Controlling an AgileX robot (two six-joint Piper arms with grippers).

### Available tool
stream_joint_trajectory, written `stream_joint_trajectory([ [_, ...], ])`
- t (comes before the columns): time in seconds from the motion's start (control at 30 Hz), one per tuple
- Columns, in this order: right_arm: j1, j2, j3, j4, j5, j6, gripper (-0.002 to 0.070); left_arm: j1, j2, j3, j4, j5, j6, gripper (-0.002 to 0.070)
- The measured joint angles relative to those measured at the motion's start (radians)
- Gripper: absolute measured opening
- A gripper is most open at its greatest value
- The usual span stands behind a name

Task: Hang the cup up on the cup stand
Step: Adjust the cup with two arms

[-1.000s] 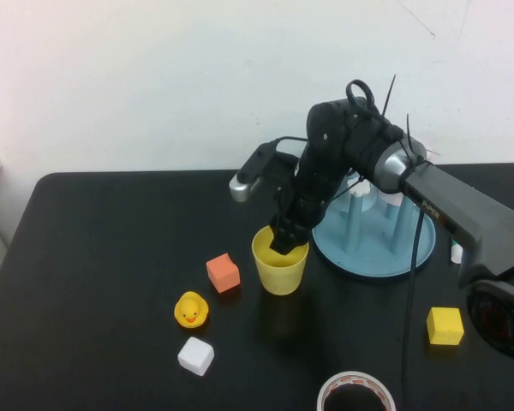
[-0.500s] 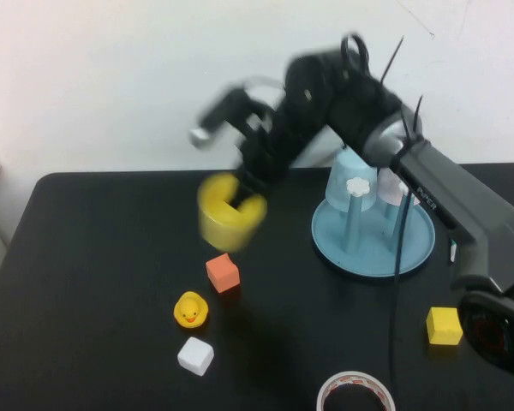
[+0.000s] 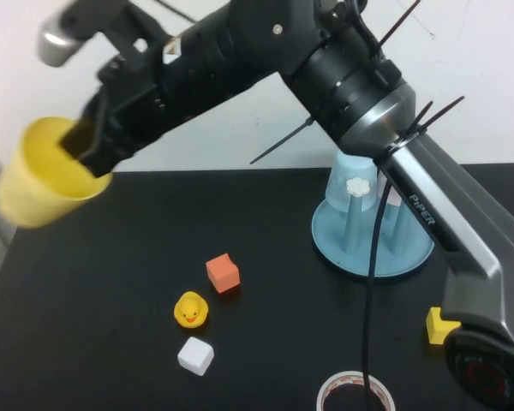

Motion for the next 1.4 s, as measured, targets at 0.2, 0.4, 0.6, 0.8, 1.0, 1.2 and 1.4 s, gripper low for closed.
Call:
stream_joint_trajectory([
  [0.2,0.054,-0.004,0.0,0.166,-0.002,-0.048,0.0021,0.0,0.0,0.0,-0.002,-0.052,-0.038,0.0679],
  [0.4,0.104,-0.007,0.0,0.285,0.008,-0.096,0.0021,0.0,0.0,0.0,-0.008,-0.085,-0.041,0.0679],
  [0.6,0.121,-0.015,-0.002,0.325,0.05,-0.13,0.0021,0.0,0.0,0.0,-0.017,-0.126,-0.044,0.0679],
  [0.8,0.123,-0.025,-0.002,0.342,0.073,-0.138,0.0022,0.0,0.0,0.0,-0.025,-0.146,-0.046,0.0679],
  [1.0,0.144,-0.03,-0.002,0.316,0.063,-0.152,0.0022,0.0,-0.002,0.0,-0.027,-0.162,-0.052,0.0679],
  [1.2,0.175,-0.03,-0.002,0.307,0.081,-0.163,0.0022,0.0,-0.002,0.0,-0.03,-0.173,-0.06,0.0679],
  [1.4,0.191,-0.038,-0.002,0.285,0.081,-0.165,0.0022,0.0,-0.002,0.0,-0.032,-0.171,-0.062,0.0679],
])
